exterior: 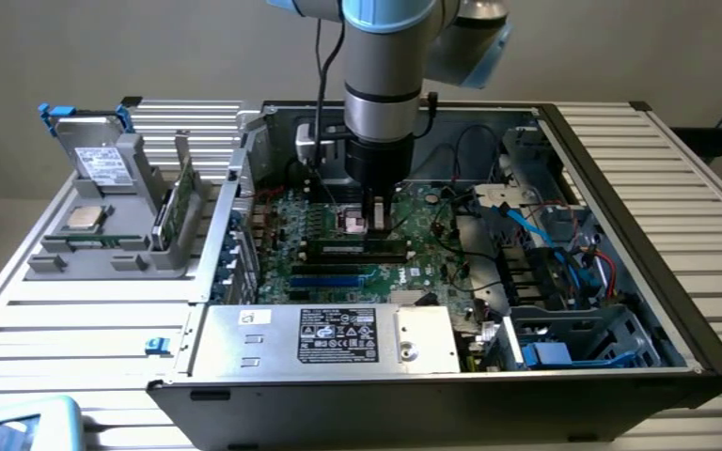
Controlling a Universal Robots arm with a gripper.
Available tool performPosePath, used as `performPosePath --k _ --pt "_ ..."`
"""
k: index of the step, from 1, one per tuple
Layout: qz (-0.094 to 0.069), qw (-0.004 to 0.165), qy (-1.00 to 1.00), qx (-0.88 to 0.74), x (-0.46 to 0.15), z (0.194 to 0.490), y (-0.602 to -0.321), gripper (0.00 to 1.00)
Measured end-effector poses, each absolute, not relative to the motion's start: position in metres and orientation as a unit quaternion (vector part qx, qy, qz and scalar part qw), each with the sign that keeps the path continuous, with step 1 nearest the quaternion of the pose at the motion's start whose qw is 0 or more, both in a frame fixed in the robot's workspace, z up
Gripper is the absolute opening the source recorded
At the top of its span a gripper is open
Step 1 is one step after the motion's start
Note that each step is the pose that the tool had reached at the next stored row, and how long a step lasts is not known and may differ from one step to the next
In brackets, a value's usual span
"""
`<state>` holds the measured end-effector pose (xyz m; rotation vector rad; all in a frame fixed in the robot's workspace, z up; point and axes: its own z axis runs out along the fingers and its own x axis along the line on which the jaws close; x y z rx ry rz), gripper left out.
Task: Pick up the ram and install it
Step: 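Insert the ram into the slot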
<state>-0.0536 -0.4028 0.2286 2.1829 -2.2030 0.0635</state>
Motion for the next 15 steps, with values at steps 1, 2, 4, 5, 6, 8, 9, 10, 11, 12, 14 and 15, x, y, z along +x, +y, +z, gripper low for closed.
performPosePath --k 1,2,4,5,6,8,9,10,11,12,14,15 --pt "0.02 0.02 -0.71 0.704 -0.0536 0.2284 -0.4028 0.13" --pt "0.02 0.02 -0.71 0.704 -0.054 0.2281 -0.4028 0.13" --pt "0.02 0.02 -0.71 0.704 -0.0546 0.2277 -0.4028 0.13" --pt "0.021 0.02 -0.71 0.704 -0.0546 0.2277 -0.4028 0.13" --pt "0.021 0.02 -0.71 0.704 -0.0546 0.2277 -0.4028 0.13" --pt "0.021 0.019 -0.71 0.704 -0.0546 0.2277 -0.4027 0.13" --pt "0.021 0.019 -0.71 0.704 -0.0546 0.2282 -0.4028 0.13" --pt "0.021 0.019 -0.709 0.704 -0.0546 0.2288 -0.4028 0.13" --pt "0.021 0.019 -0.709 0.705 -0.0546 0.2298 -0.4028 0.13" --pt "0.021 0.019 -0.708 0.706 -0.0546 0.2309 -0.4028 0.13" --pt "0.022 0.018 -0.707 0.707 -0.0546 0.2311 -0.4027 0.13" --pt "0.022 0.018 -0.706 0.707 -0.0546 0.2311 -0.4027 0.13"
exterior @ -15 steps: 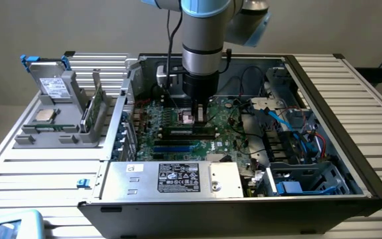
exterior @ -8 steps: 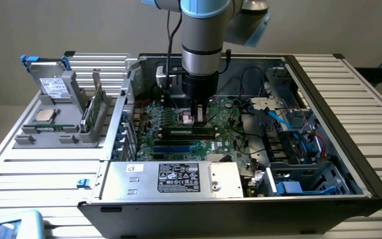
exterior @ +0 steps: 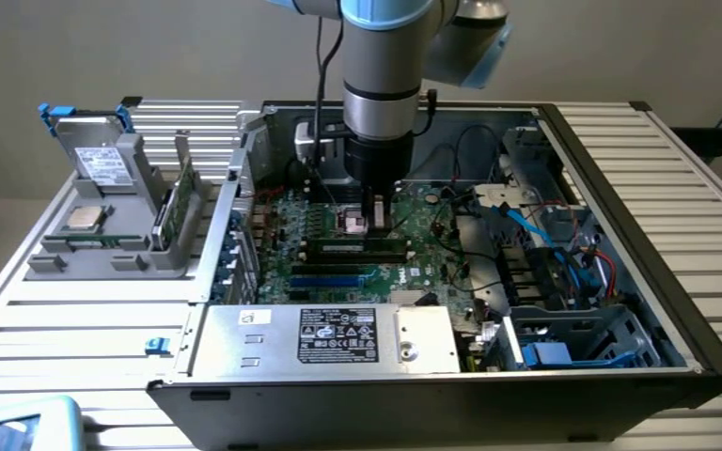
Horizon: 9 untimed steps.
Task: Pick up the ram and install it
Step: 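Insert the ram into the slot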
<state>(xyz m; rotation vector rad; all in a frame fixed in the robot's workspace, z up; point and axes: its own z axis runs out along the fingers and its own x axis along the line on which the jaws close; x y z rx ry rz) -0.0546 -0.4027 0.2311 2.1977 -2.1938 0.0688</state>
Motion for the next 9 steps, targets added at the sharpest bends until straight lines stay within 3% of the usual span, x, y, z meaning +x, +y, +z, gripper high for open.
performPosePath --k 9 --pt "0.027 0.016 -0.705 0.709 -0.056 0.2304 -0.4028 0.13"
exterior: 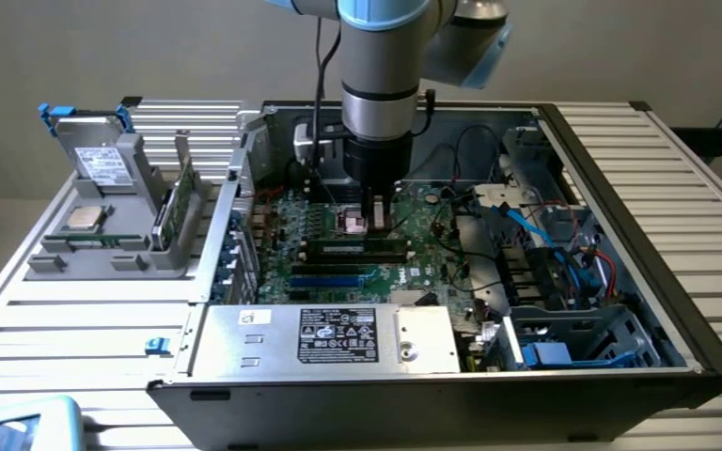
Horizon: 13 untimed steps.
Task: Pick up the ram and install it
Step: 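Insert the ram into the slot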
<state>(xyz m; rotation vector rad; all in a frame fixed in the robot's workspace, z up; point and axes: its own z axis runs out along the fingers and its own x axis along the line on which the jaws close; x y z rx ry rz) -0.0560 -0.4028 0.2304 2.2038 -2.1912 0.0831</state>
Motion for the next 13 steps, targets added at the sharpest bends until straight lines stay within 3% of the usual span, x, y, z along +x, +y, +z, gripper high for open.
performPosePath --k 13 --pt "0.031 0.015 -0.705 0.709 -0.0574 0.2268 -0.4024 0.13"
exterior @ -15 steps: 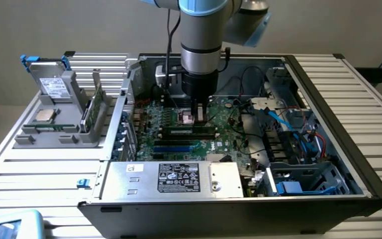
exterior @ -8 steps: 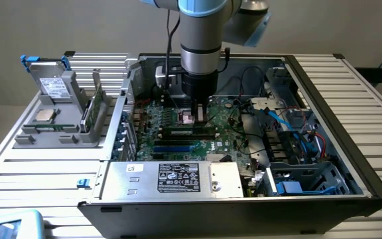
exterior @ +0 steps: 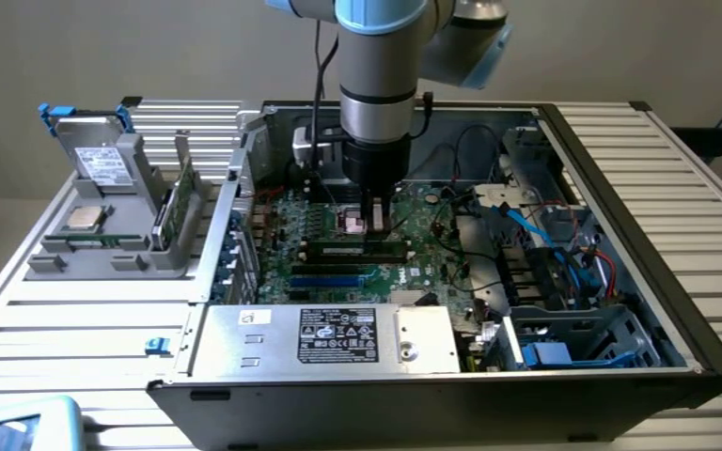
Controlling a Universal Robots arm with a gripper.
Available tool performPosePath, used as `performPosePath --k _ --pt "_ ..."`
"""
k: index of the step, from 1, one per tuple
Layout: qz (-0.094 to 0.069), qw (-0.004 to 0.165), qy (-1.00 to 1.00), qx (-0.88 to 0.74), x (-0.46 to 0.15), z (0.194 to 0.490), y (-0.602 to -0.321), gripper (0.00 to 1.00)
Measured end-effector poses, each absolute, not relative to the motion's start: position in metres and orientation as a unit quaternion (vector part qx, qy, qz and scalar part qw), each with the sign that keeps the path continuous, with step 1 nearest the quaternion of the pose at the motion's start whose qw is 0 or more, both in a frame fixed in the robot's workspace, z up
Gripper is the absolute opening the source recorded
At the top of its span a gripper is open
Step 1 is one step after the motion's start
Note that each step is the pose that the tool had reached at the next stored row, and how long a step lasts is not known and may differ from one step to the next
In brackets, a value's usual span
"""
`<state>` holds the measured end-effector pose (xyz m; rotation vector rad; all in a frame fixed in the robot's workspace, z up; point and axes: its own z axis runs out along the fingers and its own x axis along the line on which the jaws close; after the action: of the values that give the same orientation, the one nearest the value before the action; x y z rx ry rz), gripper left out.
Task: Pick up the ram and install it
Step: 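Insert the ram into the slot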
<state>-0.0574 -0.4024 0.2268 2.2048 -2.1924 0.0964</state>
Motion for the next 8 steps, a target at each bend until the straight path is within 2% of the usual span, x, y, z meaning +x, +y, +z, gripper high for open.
performPosePath --k 8 --pt "0.034 0.013 -0.705 0.708 -0.0575 0.2265 -0.4019 0.13"
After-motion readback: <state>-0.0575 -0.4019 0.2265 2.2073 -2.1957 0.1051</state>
